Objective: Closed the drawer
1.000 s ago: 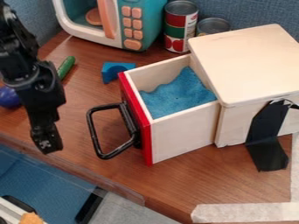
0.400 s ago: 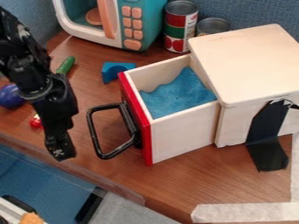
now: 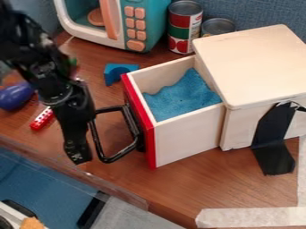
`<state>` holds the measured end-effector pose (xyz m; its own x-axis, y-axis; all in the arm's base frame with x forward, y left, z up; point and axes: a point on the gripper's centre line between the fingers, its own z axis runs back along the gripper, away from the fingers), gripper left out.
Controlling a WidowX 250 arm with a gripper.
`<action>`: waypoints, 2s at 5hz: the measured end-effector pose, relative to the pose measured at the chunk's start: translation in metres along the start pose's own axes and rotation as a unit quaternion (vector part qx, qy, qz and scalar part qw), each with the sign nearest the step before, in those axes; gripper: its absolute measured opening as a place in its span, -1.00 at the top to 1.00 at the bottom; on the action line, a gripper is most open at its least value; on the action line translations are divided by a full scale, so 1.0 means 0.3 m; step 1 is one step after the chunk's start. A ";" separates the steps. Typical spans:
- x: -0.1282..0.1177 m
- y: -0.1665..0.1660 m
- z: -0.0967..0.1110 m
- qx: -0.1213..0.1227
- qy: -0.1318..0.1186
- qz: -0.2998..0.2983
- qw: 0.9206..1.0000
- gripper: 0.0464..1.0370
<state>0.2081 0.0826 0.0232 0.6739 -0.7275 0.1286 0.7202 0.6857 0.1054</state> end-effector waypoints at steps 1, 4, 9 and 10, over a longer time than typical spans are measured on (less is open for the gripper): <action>0.026 0.021 -0.019 0.007 -0.001 0.006 1.000 -0.92; 0.150 0.110 -0.056 0.008 -0.014 0.029 0.999 -0.92; 0.383 0.138 -0.064 -0.003 -0.057 0.048 0.997 -0.92; 0.414 0.143 -0.060 -0.006 -0.069 0.056 0.996 -0.92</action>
<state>0.3258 0.0213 0.0260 0.7219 -0.6360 0.2727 0.6443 0.7615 0.0706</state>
